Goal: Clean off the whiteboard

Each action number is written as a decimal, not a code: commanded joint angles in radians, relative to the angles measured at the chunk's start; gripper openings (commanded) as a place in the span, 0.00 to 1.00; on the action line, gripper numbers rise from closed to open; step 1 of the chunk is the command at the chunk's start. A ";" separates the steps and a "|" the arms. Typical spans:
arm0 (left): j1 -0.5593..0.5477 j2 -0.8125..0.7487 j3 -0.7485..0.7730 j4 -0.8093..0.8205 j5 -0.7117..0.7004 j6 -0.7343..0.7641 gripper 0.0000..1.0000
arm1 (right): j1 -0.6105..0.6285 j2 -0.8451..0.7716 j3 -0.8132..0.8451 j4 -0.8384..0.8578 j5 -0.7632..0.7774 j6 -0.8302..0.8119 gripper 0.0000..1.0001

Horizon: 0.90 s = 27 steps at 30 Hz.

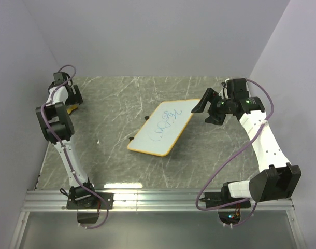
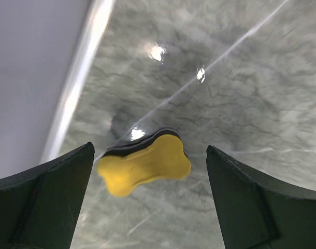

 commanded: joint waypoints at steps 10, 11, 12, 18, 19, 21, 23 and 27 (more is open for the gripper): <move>0.015 0.027 0.011 -0.051 0.156 -0.033 0.94 | 0.020 -0.021 0.005 -0.010 0.030 -0.009 0.91; 0.015 0.019 0.002 -0.051 0.158 -0.041 0.93 | 0.021 -0.023 -0.007 -0.004 0.030 -0.009 0.91; 0.016 -0.001 -0.024 -0.051 0.156 -0.057 0.92 | 0.023 -0.026 -0.013 0.002 0.030 -0.009 0.91; -0.014 -0.099 -0.153 -0.022 0.168 -0.091 0.90 | 0.023 -0.048 -0.077 0.047 0.015 -0.015 0.91; -0.017 -0.104 -0.156 -0.022 0.168 -0.093 0.90 | 0.023 -0.054 -0.085 0.051 0.012 -0.018 0.91; -0.025 -0.096 -0.132 -0.029 0.168 -0.100 0.88 | 0.023 -0.058 -0.105 0.061 0.002 -0.022 0.91; -0.036 -0.073 -0.073 -0.061 0.134 -0.102 0.88 | 0.024 -0.068 -0.111 0.065 0.001 -0.029 0.90; -0.048 -0.001 0.005 -0.107 0.081 -0.104 0.88 | 0.023 -0.092 -0.133 0.081 -0.013 -0.019 0.91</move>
